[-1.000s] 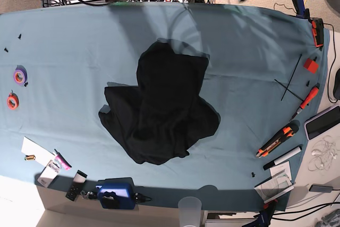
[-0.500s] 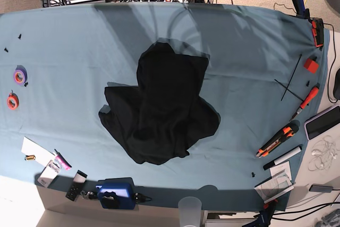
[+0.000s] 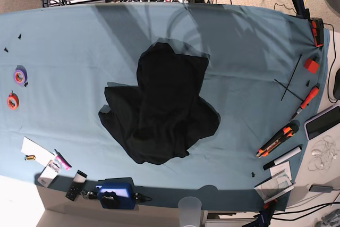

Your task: Layout the t-shirt on the table in an organized manner, then fold the t-shirt properly

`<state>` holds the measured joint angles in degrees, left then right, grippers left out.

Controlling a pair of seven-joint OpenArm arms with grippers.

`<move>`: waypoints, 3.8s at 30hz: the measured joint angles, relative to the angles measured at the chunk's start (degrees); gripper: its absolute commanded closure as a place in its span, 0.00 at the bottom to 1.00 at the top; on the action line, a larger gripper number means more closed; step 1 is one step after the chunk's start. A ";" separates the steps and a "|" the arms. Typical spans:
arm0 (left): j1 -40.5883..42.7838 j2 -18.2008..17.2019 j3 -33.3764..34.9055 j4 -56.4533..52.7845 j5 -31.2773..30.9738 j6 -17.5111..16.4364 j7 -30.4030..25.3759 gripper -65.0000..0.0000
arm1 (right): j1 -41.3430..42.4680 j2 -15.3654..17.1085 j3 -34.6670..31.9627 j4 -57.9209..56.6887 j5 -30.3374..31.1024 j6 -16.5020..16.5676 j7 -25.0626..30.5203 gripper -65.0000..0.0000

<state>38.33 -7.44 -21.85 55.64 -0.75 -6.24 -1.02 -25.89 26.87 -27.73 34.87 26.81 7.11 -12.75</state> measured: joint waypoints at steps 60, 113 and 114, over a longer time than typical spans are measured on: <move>18.62 -2.73 -0.35 78.44 -18.38 -22.73 18.60 1.00 | -26.91 5.35 66.62 93.07 27.08 16.96 -34.49 1.00; 4.96 -2.60 -0.35 78.44 -11.89 -12.81 18.05 0.56 | 4.61 -1.31 23.50 87.30 -7.08 21.46 -29.70 0.44; 4.96 -2.60 -0.35 78.44 -11.87 -12.83 18.05 0.56 | 4.61 -1.31 22.60 87.30 -8.04 21.42 -29.75 0.44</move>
<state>43.29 -10.04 -22.20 134.08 -12.62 -19.07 17.04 -21.28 25.56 -5.13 122.17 18.76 28.53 -42.50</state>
